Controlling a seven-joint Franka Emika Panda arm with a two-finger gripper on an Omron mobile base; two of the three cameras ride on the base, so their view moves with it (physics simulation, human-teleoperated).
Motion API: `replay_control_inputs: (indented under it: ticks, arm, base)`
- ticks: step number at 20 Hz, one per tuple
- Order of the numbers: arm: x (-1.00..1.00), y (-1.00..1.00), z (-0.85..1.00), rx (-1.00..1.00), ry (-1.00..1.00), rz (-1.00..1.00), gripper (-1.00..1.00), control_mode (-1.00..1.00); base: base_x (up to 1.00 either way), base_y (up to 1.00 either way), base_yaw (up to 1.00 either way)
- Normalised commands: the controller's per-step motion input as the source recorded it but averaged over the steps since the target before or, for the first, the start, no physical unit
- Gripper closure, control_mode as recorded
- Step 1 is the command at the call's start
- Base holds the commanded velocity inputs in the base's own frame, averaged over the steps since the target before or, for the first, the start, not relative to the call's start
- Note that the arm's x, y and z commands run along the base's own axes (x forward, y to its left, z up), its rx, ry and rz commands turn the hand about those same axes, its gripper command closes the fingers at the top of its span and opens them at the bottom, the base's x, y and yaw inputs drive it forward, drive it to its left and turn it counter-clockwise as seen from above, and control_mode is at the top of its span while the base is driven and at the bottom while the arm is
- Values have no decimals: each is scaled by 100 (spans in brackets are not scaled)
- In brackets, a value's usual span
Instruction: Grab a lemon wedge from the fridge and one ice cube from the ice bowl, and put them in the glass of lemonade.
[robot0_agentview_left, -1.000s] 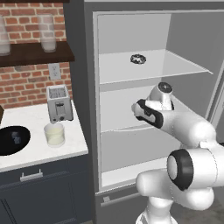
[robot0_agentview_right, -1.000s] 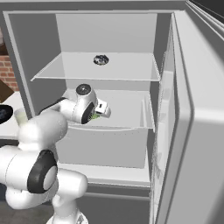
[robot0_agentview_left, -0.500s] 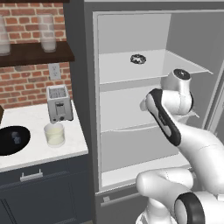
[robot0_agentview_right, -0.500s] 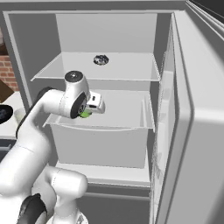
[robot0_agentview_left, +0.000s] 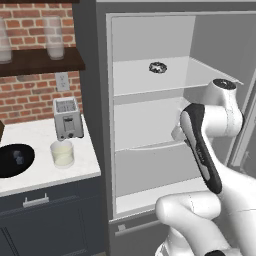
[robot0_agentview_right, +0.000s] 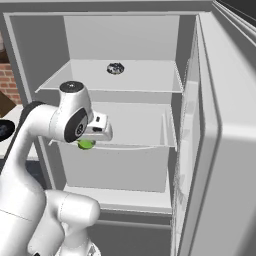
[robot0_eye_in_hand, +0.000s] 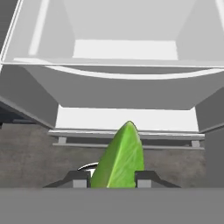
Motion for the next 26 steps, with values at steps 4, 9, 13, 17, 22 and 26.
replay_control_inputs:
  ticks: [4, 9, 13, 17, 22, 26]
  arm:
    - [-67, 6, 21, 0, -1, 4, 100, -100]
    - [-37, 7, 63, -2, 0, 3, 100, -100]
    - [-19, 1, 69, 0, 1, 2, 100, -100]
    - [0, 0, 0, 0, 0, 0, 100, -100]
    - [0, 0, 0, 0, 0, 0, 100, -100]
    - [-5, 0, 0, 0, 0, 0, 100, -100]
  base:
    - [0, 0, 0]
    - [0, 0, 0]
    - [0, 0, 0]
    - [0, 0, 0]
    - [0, 0, 0]
    - [0, 0, 0]
